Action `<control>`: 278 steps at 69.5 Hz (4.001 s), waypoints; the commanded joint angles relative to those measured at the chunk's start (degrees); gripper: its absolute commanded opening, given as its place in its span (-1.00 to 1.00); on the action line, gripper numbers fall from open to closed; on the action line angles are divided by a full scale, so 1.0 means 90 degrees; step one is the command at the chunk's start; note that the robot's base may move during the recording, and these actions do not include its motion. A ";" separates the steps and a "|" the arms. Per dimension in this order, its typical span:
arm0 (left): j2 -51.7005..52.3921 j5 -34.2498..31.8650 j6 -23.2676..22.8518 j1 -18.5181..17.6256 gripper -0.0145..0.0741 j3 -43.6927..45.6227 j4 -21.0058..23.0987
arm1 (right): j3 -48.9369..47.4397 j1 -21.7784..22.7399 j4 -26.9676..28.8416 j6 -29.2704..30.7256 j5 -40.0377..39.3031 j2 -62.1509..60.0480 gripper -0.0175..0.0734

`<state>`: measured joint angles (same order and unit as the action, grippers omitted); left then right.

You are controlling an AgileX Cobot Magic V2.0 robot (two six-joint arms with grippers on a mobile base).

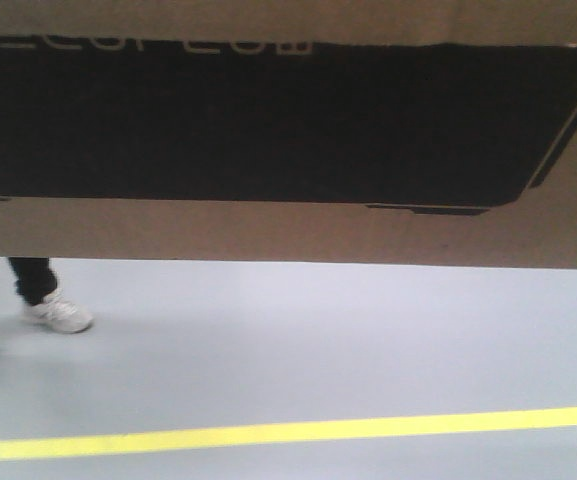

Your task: Grab box from left shelf to table start

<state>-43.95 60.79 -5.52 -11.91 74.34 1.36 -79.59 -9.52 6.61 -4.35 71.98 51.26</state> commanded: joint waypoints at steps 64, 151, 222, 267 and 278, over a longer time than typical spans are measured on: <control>-0.0425 -0.1111 -0.0070 -0.0025 -0.91 0.0302 0.0413 | -0.0219 0.0037 -0.0349 0.0105 -0.0212 -0.0019 -0.48; -0.0628 -0.1270 -0.0021 -0.0025 -0.91 0.0432 0.0497 | -0.0219 0.0037 -0.0349 0.0105 -0.0212 -0.0019 -0.48; 0.0058 -0.1085 -0.0021 -0.0025 -0.91 0.0432 0.0756 | -0.0219 0.0037 -0.0349 0.0105 -0.0212 -0.0019 -0.48; 0.0058 -0.1085 -0.0021 -0.0025 -0.91 0.0432 0.0756 | -0.0219 0.0037 -0.0349 0.0105 -0.0212 -0.0019 -0.48; 0.0058 -0.1085 -0.0021 -0.0025 -0.91 0.0432 0.0756 | -0.0219 0.0037 -0.0349 0.0105 -0.0212 -0.0019 -0.48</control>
<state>-44.72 60.93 -4.85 -11.91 75.78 2.46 -79.59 -9.29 6.27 -4.42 71.98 51.26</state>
